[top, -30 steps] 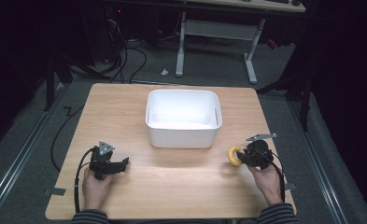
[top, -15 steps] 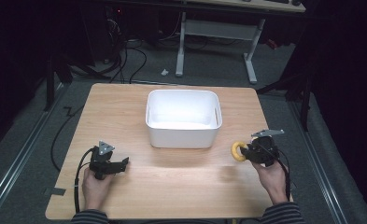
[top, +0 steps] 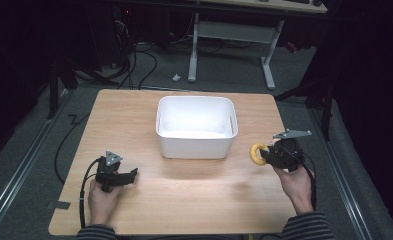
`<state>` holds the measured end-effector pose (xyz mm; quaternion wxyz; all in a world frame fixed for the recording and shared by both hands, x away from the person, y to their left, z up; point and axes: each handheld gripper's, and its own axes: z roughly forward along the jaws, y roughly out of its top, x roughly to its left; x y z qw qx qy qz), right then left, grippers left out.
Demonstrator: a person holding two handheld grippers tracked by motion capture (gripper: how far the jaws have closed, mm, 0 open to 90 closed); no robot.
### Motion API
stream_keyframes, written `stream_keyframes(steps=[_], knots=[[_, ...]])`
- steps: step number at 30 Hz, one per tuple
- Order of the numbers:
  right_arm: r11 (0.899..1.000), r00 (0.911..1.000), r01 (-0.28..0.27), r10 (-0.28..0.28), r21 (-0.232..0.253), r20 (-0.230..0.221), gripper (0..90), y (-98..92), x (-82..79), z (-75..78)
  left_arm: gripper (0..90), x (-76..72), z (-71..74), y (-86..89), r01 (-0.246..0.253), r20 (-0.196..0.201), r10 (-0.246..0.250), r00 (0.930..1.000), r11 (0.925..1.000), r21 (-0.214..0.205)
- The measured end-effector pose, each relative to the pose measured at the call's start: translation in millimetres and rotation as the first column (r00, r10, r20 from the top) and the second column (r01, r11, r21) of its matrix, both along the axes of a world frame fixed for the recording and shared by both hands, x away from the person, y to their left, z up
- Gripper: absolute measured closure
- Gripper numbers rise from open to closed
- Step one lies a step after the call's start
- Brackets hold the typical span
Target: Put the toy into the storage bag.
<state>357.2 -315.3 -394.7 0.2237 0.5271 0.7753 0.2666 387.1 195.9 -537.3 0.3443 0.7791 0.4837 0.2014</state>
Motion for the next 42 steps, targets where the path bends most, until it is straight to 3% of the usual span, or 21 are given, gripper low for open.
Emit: stream_keyframes(steps=[11,16,22,31,42], knots=[[1.0,0.9991,-0.016,0.017,-0.021,0.038,65.5,3.5,6.2,26.2,16.8,-0.1,0.1,-0.2,0.001,-0.001,-0.001,1.0,1.0,0.003],[1.0,0.9977,-0.026,0.026,0.004,0.063,65.6,7.4,13.4,39.1,16.8,-0.1,0.1,-0.2,0.001,-0.001,-0.001,1.0,1.0,0.003],[0.999,0.9967,-0.039,0.039,0.0,0.071,65.6,13.1,18.2,48.3,19.9,-1.0,0.3,0.9,-0.012,0.003,0.012,0.9999,0.9999,-0.002],[0.998,0.9967,-0.054,0.052,0.028,0.062,65.6,17.2,30.5,54.7,19.6,-1.0,0.1,0.3,-0.01,0.005,0.01,0.9999,0.9999,0.001],[0.997,0.9964,-0.07,0.069,0.018,0.05,65.6,29.3,44.5,63.0,18.9,-0.9,0.2,0.3,-0.007,0.003,0.007,1.0,1.0,0.002]])
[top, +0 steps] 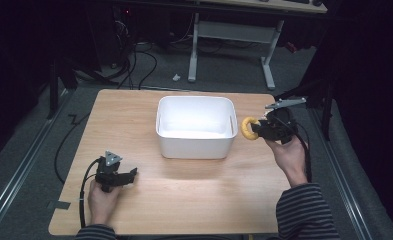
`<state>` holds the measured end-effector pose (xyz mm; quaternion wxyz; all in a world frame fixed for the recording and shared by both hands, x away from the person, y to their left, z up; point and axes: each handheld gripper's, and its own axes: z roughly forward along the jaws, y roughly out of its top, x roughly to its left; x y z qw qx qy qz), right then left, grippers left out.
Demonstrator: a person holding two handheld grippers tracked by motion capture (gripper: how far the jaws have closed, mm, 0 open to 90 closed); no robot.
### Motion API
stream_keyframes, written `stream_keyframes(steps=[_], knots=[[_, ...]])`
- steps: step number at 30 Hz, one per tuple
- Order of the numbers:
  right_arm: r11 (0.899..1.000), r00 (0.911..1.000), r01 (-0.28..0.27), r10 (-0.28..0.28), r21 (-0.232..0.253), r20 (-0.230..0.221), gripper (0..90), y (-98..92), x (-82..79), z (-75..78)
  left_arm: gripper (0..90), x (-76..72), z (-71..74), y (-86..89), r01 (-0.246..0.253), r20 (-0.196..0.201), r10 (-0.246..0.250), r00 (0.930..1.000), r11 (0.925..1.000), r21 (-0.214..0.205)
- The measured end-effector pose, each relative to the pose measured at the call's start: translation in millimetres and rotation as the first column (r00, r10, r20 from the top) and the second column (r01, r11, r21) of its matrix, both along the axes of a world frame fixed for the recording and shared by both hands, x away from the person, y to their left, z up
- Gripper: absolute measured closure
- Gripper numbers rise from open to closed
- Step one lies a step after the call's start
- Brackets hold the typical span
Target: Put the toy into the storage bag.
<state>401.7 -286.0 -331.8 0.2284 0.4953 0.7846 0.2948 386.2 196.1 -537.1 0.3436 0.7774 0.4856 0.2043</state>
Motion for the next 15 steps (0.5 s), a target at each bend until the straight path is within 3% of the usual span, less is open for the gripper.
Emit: stream_keyframes(steps=[15], knots=[[0.999,0.9994,-0.031,0.031,-0.01,0.012,65.5,19.9,14.4,7.7,18.9,0.0,0.0,0.0,0.0,0.0,0.0,1.0,1.0,0.0]])
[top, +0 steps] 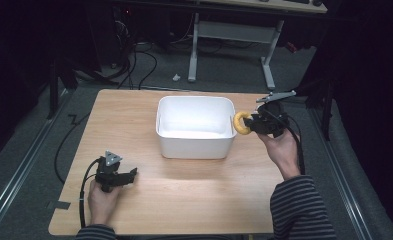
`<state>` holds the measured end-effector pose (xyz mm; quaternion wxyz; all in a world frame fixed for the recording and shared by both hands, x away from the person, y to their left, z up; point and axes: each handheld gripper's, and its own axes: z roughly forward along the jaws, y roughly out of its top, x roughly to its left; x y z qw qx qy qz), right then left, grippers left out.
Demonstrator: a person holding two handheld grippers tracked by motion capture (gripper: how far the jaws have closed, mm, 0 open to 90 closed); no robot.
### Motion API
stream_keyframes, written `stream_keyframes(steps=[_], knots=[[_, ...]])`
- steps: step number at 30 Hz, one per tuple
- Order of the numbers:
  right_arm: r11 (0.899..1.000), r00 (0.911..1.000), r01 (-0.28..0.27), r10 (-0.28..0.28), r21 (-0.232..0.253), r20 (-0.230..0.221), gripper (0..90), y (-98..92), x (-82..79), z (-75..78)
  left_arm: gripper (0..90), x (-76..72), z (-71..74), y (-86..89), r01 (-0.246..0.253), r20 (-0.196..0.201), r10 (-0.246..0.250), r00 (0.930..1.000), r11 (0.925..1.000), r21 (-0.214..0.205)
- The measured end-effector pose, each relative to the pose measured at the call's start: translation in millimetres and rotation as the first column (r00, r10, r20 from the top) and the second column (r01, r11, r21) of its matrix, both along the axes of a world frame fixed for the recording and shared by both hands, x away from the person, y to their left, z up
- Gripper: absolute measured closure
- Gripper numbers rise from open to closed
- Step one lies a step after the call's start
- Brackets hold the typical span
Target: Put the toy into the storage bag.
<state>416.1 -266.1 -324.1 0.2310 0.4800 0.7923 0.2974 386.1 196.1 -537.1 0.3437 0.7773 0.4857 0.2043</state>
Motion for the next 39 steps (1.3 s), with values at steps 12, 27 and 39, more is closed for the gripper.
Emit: stream_keyframes(steps=[12,27,39], knots=[[1.0,0.9998,-0.022,0.022,-0.008,0.003,65.5,15.9,11.7,3.6,18.9,0.0,0.0,0.0,0.0,0.0,0.0,1.0,1.0,-0.001],[0.998,0.9983,-0.059,0.059,-0.026,0.005,65.5,41.7,28.1,2.6,18.9,-0.1,0.0,0.1,0.001,0.0,-0.001,1.0,1.0,-0.001],[0.994,0.995,-0.098,0.097,-0.058,-0.024,65.4,64.8,41.1,-4.3,18.9,-0.1,0.0,0.2,0.001,0.0,-0.001,1.0,1.0,-0.002]])
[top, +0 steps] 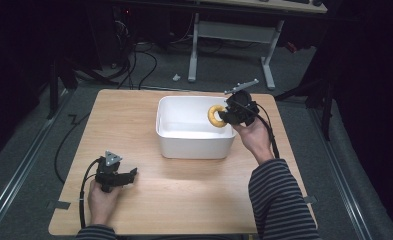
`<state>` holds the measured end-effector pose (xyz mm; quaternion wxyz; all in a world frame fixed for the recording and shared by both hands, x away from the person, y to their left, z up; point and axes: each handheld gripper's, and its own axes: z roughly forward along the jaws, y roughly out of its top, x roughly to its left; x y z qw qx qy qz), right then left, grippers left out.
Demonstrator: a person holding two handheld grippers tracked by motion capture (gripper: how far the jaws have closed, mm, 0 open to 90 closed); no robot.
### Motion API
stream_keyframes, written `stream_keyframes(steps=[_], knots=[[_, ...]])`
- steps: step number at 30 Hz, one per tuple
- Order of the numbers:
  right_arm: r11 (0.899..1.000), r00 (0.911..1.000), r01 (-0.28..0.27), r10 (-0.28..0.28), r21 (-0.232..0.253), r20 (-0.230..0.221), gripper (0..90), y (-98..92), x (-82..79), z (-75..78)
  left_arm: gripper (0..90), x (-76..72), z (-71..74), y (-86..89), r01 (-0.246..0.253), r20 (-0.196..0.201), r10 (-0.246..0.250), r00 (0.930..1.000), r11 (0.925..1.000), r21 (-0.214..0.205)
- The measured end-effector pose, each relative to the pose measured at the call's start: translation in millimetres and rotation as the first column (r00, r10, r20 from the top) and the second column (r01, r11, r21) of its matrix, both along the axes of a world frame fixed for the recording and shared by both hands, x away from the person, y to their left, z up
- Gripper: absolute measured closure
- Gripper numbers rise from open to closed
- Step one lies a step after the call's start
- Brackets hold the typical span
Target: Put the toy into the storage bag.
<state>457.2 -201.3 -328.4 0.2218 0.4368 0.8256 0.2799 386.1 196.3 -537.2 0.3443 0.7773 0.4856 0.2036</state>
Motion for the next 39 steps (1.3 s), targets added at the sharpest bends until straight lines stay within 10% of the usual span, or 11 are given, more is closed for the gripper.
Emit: stream_keyframes(steps=[39], knots=[[0.99,0.9884,-0.068,0.05,-0.121,-0.143,65.4,50.6,25.6,-47.3,18.9,0.0,0.1,0.2,0.002,-0.001,-0.002,1.0,1.0,0.0]])
